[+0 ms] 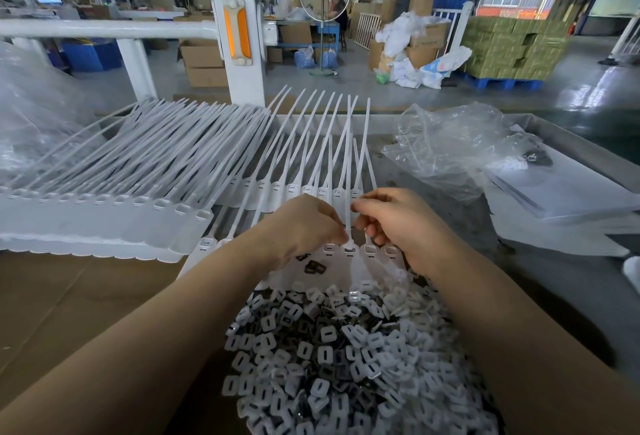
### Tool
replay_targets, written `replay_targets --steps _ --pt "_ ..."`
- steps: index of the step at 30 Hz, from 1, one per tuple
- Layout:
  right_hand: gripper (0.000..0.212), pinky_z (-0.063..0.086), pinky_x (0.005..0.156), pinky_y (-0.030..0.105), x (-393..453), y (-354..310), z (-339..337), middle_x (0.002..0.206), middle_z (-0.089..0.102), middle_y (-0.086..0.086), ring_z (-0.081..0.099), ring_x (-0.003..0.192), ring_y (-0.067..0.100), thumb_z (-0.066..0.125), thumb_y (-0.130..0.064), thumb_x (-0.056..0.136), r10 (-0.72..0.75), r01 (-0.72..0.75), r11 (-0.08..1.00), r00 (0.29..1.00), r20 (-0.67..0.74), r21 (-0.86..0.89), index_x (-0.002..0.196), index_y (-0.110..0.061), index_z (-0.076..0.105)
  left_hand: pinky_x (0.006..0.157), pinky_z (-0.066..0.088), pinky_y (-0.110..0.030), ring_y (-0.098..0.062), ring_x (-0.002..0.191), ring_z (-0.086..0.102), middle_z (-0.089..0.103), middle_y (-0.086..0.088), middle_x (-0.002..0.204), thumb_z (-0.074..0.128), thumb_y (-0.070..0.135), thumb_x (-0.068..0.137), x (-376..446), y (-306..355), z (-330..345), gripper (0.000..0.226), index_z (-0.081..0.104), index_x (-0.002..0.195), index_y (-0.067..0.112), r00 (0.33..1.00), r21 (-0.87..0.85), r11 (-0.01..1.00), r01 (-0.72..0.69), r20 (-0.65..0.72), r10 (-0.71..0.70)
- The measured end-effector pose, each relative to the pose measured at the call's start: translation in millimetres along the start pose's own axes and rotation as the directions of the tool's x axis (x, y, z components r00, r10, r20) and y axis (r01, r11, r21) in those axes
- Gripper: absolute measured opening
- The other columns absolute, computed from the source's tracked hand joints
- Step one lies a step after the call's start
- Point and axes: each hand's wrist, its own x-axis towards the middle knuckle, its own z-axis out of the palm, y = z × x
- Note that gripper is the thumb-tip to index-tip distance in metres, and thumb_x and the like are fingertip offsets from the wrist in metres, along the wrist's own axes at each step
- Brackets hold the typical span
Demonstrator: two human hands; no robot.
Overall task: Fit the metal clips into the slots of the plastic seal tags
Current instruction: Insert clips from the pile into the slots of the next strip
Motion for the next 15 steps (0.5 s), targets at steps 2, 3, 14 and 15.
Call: replay_targets --steps 2,3,14,15 --pt "0.008 0.043 0.049 0.02 0.0 0.1 -1.1 0.062 0.068 -0.004 0.052 0.054 0.008 0.06 -0.014 0.094 -0.003 0.003 1.0 1.0 0.021 -0.005 0.092 -0.013 0.068 0.057 0.039 -0.02 -0.006 0.063 0.054 0.062 0.008 0.066 0.071 0.018 0.085 0.2 0.3 -2.6 0.008 0.071 0.077 0.017 1.0 -0.005 1.0 -0.002 0.012 0.002" --pt "0.007 0.043 0.048 0.019 0.0 0.0 -1.6 0.062 0.067 -0.004 0.052 0.053 0.007 0.061 -0.013 0.094 -0.005 0.005 1.0 0.999 0.036 -0.011 0.091 -0.013 0.068 0.054 0.038 -0.018 -0.004 0.059 0.052 0.062 0.009 0.064 0.069 0.019 0.087 0.2 0.3 -5.1 0.009 0.071 0.078 0.018 1.0 -0.01 1.0 -0.004 0.021 0.004" --pt "0.005 0.045 0.06 0.025 -1.1 0.1 -2.2 0.072 0.07 -0.005 0.057 0.057 0.003 0.069 -0.025 0.09 -0.044 0.071 0.977 0.99 0.136 -0.202 0.085 -0.023 0.07 0.045 0.038 -0.011 0.005 0.043 0.048 0.057 0.013 0.051 0.063 0.02 0.094 0.8 -2.2 -14.8 0.016 0.069 0.082 0.013 0.996 -0.016 0.998 -0.057 0.063 0.058" --pt "0.006 0.045 0.061 0.025 -1.2 -0.1 -2.2 0.073 0.07 -0.005 0.057 0.059 0.003 0.068 -0.026 0.09 -0.043 0.072 0.974 0.99 0.136 -0.213 0.086 -0.022 0.07 0.043 0.037 -0.008 0.006 0.042 0.049 0.058 0.014 0.049 0.063 0.02 0.094 0.7 -2.3 -14.8 0.016 0.069 0.082 0.012 0.996 -0.02 0.998 -0.06 0.065 0.061"
